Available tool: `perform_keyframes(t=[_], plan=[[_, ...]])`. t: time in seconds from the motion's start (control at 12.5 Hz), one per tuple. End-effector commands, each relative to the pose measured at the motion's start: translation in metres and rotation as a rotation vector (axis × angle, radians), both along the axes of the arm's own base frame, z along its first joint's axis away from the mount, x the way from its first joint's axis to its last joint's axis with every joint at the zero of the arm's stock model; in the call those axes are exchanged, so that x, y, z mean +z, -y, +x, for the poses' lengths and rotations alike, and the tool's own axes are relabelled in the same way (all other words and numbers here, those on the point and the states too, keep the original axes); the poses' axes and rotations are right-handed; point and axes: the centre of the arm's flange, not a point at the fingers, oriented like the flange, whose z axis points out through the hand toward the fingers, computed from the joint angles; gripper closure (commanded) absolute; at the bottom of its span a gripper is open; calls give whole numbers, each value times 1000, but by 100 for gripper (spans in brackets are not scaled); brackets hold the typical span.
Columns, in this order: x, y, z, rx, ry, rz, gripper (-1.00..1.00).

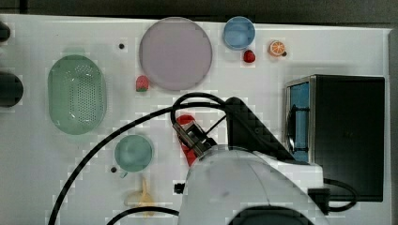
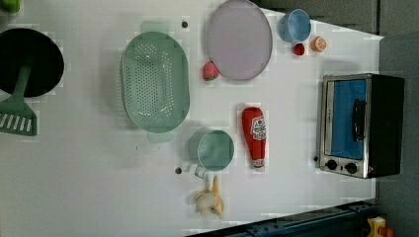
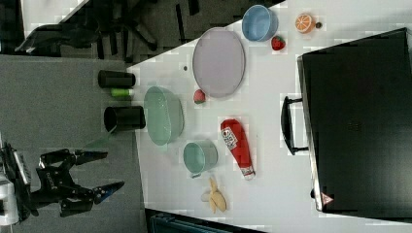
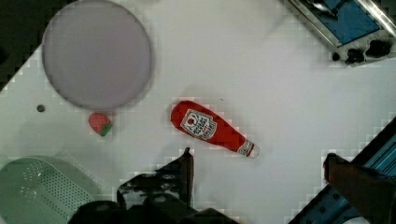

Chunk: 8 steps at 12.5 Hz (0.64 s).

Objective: Flap open oven.

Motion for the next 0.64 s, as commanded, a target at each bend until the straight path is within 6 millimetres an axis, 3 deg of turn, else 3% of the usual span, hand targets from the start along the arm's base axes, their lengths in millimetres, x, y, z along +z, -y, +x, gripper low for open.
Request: perform_keyframes(t=[0.08,0.4,0.64], plan=[[-40,8,18,32,-100,2,-38],[-51,14,18,25,-122,6,56],[-78,29,18,47,-173,18,65]])
